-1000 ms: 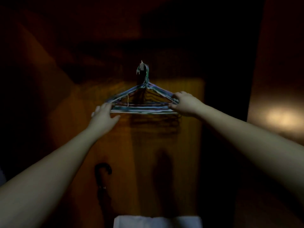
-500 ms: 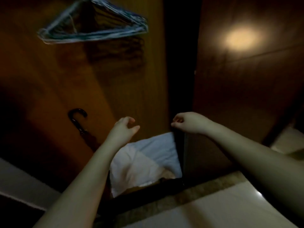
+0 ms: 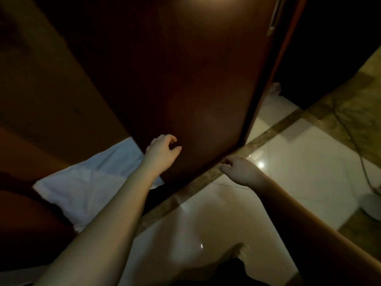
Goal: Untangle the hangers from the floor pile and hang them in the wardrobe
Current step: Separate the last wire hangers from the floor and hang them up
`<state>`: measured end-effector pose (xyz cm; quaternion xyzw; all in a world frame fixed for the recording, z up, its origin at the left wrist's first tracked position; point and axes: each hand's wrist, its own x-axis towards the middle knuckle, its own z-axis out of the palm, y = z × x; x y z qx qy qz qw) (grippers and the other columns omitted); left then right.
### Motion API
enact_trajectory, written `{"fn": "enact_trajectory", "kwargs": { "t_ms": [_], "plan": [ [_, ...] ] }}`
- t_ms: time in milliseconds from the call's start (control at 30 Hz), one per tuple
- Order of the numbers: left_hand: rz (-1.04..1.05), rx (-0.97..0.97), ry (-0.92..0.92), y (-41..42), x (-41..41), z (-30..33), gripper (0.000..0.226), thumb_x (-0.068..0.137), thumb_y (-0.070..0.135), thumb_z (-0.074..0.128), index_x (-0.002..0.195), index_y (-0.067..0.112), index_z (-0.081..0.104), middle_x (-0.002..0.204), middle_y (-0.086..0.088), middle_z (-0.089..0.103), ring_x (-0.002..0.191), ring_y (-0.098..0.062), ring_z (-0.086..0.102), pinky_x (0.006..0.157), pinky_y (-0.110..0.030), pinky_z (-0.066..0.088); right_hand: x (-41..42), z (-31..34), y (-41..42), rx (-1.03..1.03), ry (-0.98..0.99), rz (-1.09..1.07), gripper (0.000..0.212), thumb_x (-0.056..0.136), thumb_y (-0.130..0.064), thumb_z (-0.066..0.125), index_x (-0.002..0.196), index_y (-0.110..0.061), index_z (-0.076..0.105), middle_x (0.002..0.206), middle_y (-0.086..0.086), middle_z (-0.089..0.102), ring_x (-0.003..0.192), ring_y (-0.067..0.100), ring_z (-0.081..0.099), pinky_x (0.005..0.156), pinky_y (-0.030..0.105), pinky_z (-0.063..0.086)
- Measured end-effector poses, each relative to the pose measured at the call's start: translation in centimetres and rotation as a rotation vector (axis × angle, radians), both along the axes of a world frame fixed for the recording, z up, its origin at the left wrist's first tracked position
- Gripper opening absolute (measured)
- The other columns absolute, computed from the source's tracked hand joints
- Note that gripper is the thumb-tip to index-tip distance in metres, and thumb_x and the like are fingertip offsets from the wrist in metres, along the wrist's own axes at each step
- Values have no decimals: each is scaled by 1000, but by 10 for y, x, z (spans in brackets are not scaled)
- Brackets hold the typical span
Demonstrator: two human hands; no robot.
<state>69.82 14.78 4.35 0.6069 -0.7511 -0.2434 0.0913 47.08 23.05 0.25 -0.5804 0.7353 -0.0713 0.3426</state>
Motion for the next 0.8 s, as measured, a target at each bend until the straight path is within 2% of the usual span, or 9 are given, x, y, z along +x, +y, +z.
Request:
{"fn": "enact_trajectory", "kwargs": {
  "t_ms": [200, 500, 800],
  "plan": [
    [-168, 37, -72, -19, -163, -23, 43, 96, 40, 54, 136, 24, 50, 139, 3, 50, 131, -19, 42, 109, -41, 34, -150, -28, 20, 111, 62, -128, 41, 99, -42, 48, 132, -18, 56, 134, 3, 57, 122, 21, 54, 101, 34, 43],
    [-426, 78, -94, -73, -348, -40, 43, 96, 37, 55, 136, 22, 49, 141, 0, 48, 131, -22, 40, 108, -42, 33, -326, -44, 18, 161, 136, -361, 42, 98, -42, 47, 132, -17, 56, 132, 5, 58, 117, 23, 56, 97, 35, 46],
    [-615, 104, -88, -170, -526, -84, 41, 97, 37, 52, 134, 18, 49, 138, -3, 49, 128, -25, 42, 103, -40, 34, -488, -63, -37, 184, 185, -557, 41, 97, -38, 49, 132, -16, 55, 136, 7, 53, 120, 24, 53, 100, 38, 43]
  ]
}}
